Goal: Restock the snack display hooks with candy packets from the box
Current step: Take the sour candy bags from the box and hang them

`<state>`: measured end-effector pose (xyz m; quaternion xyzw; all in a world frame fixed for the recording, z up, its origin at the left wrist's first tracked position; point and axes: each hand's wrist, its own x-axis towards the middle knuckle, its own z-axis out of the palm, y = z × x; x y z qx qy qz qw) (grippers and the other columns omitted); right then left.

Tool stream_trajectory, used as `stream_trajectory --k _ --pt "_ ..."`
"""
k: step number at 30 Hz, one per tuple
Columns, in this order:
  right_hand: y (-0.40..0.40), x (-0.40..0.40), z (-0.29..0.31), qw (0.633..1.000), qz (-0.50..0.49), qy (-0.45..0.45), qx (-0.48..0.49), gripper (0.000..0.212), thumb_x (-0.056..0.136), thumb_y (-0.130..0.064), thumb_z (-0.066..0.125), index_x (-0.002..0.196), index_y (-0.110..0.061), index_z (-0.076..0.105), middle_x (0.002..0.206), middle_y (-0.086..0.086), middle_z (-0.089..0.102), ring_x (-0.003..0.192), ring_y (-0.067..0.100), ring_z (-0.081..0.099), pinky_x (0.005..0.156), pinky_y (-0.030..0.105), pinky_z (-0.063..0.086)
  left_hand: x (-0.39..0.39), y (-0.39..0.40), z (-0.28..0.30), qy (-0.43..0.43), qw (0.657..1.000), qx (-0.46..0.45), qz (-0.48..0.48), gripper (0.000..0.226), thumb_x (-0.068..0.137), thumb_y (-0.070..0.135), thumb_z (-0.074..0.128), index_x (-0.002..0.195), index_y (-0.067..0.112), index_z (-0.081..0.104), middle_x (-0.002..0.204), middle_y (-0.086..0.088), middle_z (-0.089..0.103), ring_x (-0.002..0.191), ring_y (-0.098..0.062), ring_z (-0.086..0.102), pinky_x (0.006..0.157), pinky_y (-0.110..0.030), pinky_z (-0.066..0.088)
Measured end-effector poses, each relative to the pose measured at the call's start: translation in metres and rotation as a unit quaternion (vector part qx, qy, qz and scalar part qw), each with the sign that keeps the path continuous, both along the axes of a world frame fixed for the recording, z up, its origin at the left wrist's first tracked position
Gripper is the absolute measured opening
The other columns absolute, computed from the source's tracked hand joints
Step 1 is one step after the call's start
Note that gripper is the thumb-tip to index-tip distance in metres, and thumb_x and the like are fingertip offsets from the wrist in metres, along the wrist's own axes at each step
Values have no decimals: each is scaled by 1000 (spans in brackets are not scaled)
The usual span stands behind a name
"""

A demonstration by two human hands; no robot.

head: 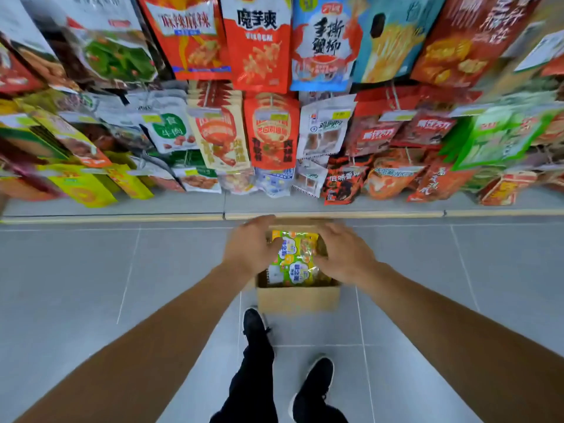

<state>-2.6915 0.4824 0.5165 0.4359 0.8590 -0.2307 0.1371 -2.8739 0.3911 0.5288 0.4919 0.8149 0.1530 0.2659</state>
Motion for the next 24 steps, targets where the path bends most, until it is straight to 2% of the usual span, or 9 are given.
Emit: stream_trajectory --k 2,7,13,16,18,20,24 --pt "0 -15 -21 1000 -1 -17 -16 64 87 -38 60 145 -18 40 148 3 41 137 31 35 110 39 35 -14 0 -24 -21 999 -24 7 43 88 34 61 129 22 58 125 -4 65 114 -27 60 92 -36 50" --pt "5 -45 -80 995 -47 -61 -65 62 88 -40 57 144 -19 40 144 3 45 133 33 39 105 41 40 -44 7 -89 -81 993 -81 13 57 90 34 60 144 24 45 144 -1 52 129 -25 51 102 -33 44" --pt "18 -64 -152 986 -52 -98 -121 62 87 -35 58 145 -18 40 141 9 49 129 36 41 99 41 41 -60 19 -165 -137 981 -133 44 57 90 33 60 144 24 45 144 -3 53 130 -24 50 102 -30 41" --pt "30 -72 -196 981 -55 -107 -155 61 83 -33 60 140 -19 44 142 8 47 129 33 42 100 40 41 -63 26 -207 -159 972 -159 70 55 89 32 60 142 24 47 133 -4 61 121 -26 56 93 -28 44" --pt "38 -74 -231 978 -59 -104 -171 57 78 -34 58 131 -17 49 136 8 50 124 32 47 94 39 46 -62 32 -237 -173 966 -172 88 53 89 30 60 140 22 48 117 -8 67 110 -27 61 82 -26 45" --pt "44 -73 -269 975 -53 -105 -191 60 75 -37 54 131 -16 47 136 8 49 123 32 48 93 40 48 -59 37 -270 -184 959 -182 114 53 88 30 60 140 23 49 108 -7 69 103 -26 63 75 -24 43" --pt "56 -66 -354 967 -42 -120 -221 67 77 -39 54 139 -16 43 141 9 45 127 32 45 99 45 47 -50 45 -349 -201 946 -212 137 60 83 32 61 141 25 47 127 -2 64 113 -24 60 85 -25 46"
